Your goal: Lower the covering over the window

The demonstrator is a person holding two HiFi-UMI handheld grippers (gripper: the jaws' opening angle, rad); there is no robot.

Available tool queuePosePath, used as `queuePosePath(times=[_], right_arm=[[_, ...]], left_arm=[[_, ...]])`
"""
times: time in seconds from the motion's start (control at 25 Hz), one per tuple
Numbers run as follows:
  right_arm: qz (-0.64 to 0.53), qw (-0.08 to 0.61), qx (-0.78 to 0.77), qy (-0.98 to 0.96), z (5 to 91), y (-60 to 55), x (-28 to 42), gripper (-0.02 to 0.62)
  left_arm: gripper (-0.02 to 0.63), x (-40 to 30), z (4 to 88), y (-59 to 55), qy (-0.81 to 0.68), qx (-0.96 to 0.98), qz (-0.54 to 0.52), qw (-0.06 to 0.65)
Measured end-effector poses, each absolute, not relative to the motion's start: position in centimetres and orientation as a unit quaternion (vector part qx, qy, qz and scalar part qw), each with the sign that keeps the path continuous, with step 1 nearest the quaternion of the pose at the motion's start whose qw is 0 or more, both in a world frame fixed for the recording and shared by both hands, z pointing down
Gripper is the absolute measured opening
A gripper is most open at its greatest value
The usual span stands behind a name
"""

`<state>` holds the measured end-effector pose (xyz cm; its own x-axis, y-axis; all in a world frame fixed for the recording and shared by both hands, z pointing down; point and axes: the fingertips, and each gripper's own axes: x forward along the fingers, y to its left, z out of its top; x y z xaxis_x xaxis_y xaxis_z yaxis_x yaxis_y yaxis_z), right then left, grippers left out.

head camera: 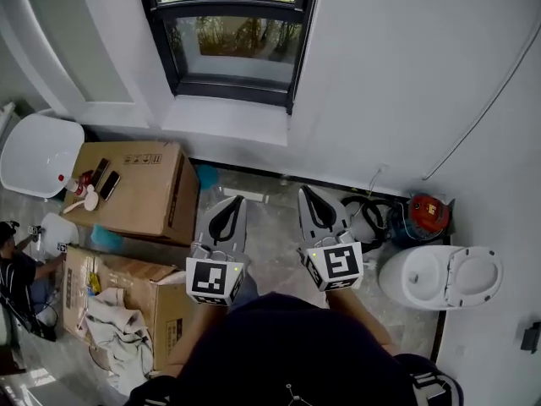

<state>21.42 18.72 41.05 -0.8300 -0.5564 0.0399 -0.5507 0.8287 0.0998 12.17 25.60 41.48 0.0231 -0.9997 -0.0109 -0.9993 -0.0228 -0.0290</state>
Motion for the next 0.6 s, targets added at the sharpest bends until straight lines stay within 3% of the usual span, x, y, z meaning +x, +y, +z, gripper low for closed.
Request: queuePosePath(times=[0.6], right_arm=[[-0.053, 0.028, 0.392, -0.918, 38.6, 5.3, 3.8, 0.012]], left_arm=[[0.011, -9.7, 39.5, 10.8, 0.641, -0.767, -0.003, 0.020]])
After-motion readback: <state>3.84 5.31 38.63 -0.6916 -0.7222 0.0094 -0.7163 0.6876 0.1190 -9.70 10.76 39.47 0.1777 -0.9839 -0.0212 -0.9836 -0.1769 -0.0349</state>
